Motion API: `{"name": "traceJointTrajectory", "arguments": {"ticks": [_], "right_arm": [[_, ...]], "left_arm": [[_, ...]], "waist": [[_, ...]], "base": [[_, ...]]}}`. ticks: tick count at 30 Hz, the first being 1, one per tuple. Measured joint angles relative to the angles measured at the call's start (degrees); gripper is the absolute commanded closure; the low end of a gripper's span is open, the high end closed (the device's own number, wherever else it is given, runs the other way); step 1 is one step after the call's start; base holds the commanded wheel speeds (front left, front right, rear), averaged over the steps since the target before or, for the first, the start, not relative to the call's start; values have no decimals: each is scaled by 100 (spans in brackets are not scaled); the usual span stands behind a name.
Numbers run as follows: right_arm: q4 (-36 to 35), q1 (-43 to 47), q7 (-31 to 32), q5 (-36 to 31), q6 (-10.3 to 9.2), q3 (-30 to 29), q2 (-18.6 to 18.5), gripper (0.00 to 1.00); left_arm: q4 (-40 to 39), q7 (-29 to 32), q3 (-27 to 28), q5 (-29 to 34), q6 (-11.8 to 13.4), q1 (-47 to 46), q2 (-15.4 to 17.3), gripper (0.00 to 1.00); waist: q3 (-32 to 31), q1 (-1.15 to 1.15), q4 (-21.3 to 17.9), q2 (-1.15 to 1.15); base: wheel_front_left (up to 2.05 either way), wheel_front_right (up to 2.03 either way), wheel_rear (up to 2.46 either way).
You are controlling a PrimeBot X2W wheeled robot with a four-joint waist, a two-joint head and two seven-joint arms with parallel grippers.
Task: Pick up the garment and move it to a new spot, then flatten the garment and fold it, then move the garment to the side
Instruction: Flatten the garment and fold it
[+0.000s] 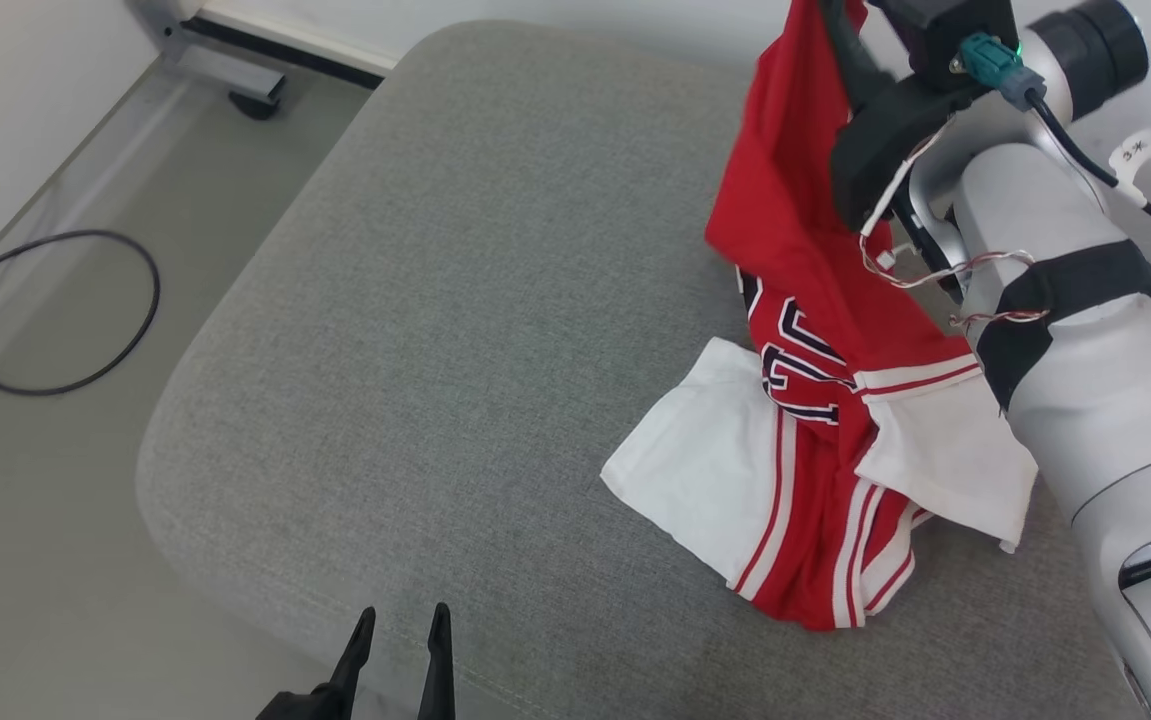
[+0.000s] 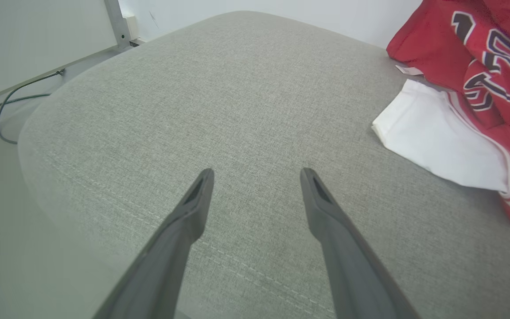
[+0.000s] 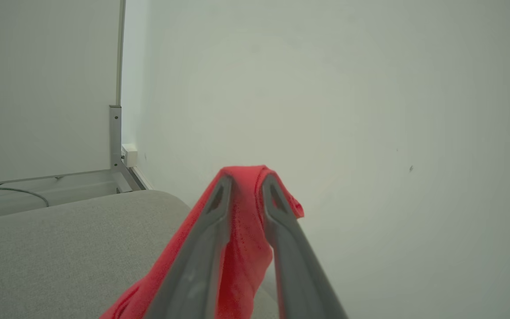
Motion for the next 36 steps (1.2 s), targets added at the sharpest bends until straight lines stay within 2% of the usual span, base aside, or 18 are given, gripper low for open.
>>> {"name": "traceJointTrajectory", "arguments": {"ticks": [6, 10, 18, 28, 36], "right_arm": [[436, 219, -76, -164, 0, -230, 30, 0], [341, 555, -103, -59, 0, -272, 47, 0], [-620, 1635, -120, 400, 0, -304, -196, 0], [-2141, 3661, -121, 984, 0, -207, -315, 0], [-2741, 4317, -122, 1098, 0, 613, -324, 0]], "left_arm": [[35, 0, 57, -1, -7, 60, -1, 0], [49, 0, 112, 3, -47, -8, 0, 0], [-12, 0, 156, 107, -75, -162, -3, 0], [24, 0, 322, 286, -156, -102, -4, 0], [44, 0, 360, 314, -187, -82, -4, 0]], "waist": [[71, 0, 142, 0], [12, 0, 59, 0], [-48, 0, -348, 0], [-257, 0, -958, 0], [-333, 0, -1240, -1]], "base": [[0, 0, 0], [0, 0, 0], [0, 0, 0], [0, 0, 0], [0, 0, 0]]}}
